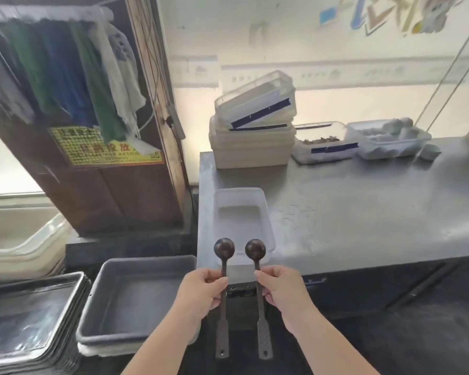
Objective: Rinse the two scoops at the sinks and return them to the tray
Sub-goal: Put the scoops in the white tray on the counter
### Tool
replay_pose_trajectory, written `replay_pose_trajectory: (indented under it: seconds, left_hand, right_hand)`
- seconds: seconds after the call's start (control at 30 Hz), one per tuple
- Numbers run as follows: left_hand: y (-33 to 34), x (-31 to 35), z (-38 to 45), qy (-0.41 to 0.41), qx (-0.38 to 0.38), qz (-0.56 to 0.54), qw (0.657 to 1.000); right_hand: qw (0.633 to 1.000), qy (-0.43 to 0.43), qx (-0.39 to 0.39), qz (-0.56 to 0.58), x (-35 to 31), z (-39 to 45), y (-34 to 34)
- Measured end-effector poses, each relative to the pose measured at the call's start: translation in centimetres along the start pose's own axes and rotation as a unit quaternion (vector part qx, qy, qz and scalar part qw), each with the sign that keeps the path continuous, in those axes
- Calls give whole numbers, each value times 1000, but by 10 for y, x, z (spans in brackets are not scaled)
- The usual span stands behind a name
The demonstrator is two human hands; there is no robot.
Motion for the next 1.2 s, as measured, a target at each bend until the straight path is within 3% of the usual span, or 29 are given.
replay_pose_trajectory:
  seconds: [0.23, 0.57, 0.7, 0.93, 1.1, 1.2]
  left_hand:
    - [29, 29, 83, -6, -7, -5, 1000]
    - [69, 52, 210, -49, 59, -33, 997]
    - [76, 49, 246, -66, 81, -32, 994]
    - [75, 10, 308, -79, 81, 116, 987]
    - [79, 6, 318, -57, 84, 226, 969]
    - [78, -5, 321, -69, 81, 229, 968]
  right_hand:
    - [1000, 4, 20, -5, -24, 87, -11]
    - [999, 40, -25, 26, -60, 239, -14]
    - [997, 67, -27, -18, -57, 281, 5]
    - [973, 79, 35, -216, -32, 328, 38]
    - [952, 125, 57, -273, -7, 339, 44]
    - [945, 144, 71, -284, 3, 337, 45]
Point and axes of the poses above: each hand's wrist, its own z-axis towards the middle knuckle, its own y-axis out of the palm, x = y × z, the point moved 6 cm from there along z, towards the middle knuckle, and after that the axes turned 10 degrees about -z, right-handed, at the moved point
